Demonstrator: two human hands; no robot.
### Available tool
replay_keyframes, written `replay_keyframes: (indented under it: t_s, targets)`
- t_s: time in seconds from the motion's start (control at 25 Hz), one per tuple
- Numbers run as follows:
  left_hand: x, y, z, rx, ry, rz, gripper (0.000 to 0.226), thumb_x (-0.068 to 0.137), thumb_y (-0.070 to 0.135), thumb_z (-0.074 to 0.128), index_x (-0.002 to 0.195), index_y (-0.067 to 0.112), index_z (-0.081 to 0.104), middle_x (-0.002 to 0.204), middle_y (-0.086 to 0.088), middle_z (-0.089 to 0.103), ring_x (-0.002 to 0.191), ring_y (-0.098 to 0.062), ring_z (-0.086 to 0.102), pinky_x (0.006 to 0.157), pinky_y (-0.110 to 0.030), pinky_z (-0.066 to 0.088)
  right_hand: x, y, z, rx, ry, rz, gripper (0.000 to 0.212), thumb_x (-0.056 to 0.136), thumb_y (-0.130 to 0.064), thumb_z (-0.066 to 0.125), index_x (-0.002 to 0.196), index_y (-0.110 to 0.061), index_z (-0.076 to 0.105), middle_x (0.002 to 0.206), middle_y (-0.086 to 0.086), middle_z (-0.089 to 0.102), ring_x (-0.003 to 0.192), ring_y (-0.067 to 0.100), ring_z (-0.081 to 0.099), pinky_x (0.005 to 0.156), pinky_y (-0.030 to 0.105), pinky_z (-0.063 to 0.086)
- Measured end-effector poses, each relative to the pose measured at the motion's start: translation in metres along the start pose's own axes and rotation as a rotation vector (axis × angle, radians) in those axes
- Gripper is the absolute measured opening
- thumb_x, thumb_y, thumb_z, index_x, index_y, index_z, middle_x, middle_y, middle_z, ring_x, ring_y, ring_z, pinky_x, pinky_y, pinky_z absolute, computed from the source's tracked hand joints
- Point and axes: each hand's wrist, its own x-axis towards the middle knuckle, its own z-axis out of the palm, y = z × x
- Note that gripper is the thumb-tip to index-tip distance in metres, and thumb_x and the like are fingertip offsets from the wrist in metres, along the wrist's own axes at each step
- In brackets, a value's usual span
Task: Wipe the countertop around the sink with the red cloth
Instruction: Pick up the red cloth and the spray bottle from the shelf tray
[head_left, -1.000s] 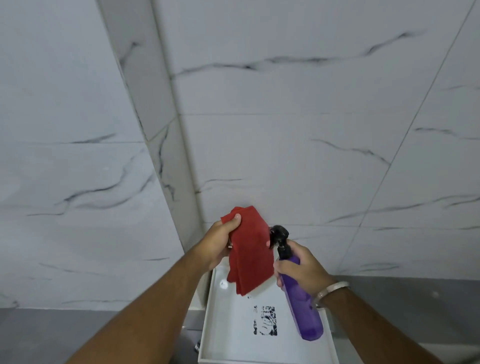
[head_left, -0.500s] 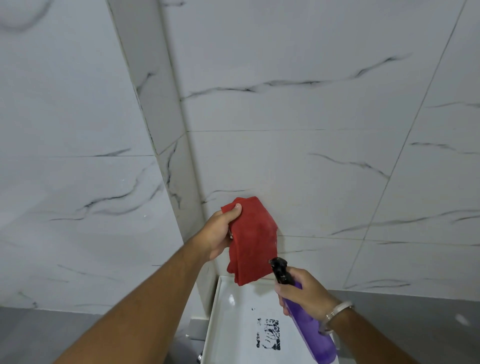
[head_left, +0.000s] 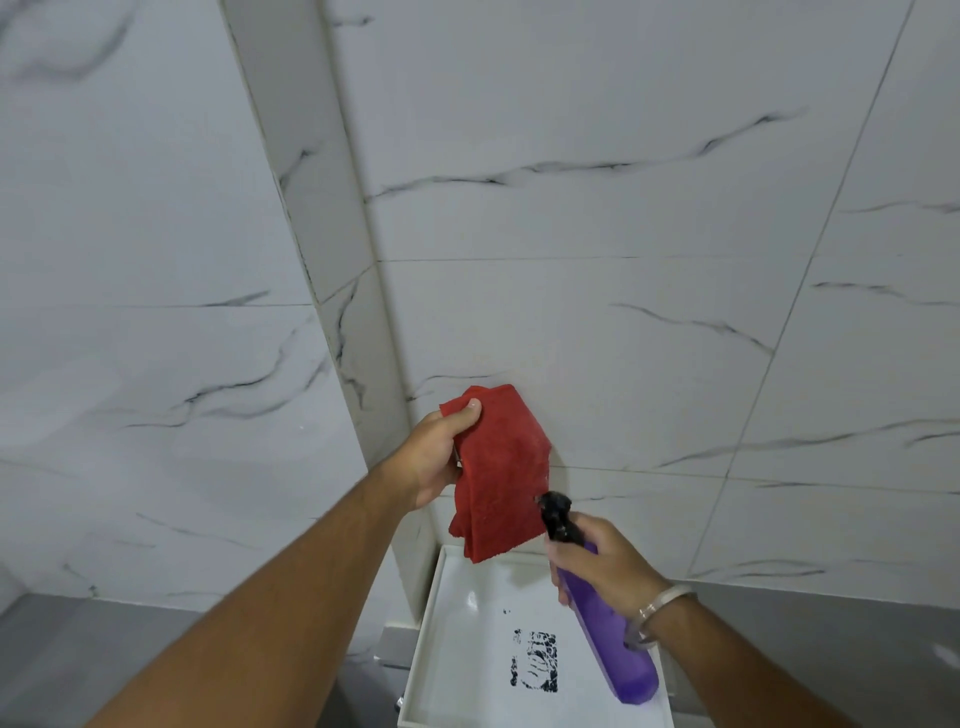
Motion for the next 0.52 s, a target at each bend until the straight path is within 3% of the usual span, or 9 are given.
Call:
replay_keyframes:
  t_s: [0.12,0.28,0.4,0.52]
  targets:
    - [-0.003,-0.002,0.001,0.010,0.013,-0.003,0.035,0.096,0.044,0.061,0.115,0.017,0.071,0.098,-0.002,0.077,0.089,-0.017,0.074,0.064,-0.031,0.058,0.015,-0.033,-0.002,0.036,0.040,-0.048,0.019,0.089,-0.022,0.066,0.103,-0.009,0.064,0.071,0.012,0.064,0.057,0.026,0.061,0.057,0.036,0.053]
    - [-0.007,-0.002,0.004,0.006,0.030,0.010,0.036,0.095,0.045,0.061,0.117,0.018,0.070,0.107,-0.005,0.077,0.097,-0.020,0.073,0.069,-0.034,0.059,0.023,-0.063,-0.008,0.022,0.090,-0.115,0.013,0.090,-0.023,0.065,0.093,-0.011,0.064,0.071,0.012,0.064,0.058,0.023,0.063,0.056,0.034,0.056]
    - [-0.010,-0.001,0.006,-0.015,0.061,0.018,0.037,0.096,0.043,0.060,0.119,0.016,0.069,0.109,-0.006,0.076,0.100,-0.022,0.072,0.078,-0.039,0.057,0.015,-0.048,-0.005,0.014,0.043,-0.079,0.010,0.091,-0.015,0.065,0.100,-0.012,0.065,0.069,0.010,0.064,0.055,0.021,0.061,0.055,0.035,0.053]
    - [-0.016,0.000,0.007,-0.016,0.087,0.034,0.037,0.096,0.043,0.060,0.121,0.016,0.068,0.105,-0.005,0.075,0.097,-0.021,0.071,0.082,-0.041,0.056,-0.006,-0.008,-0.003,-0.075,-0.007,0.017,0.005,0.091,-0.006,0.065,0.091,-0.003,0.061,0.068,0.016,0.059,0.050,0.019,0.058,0.054,0.036,0.052]
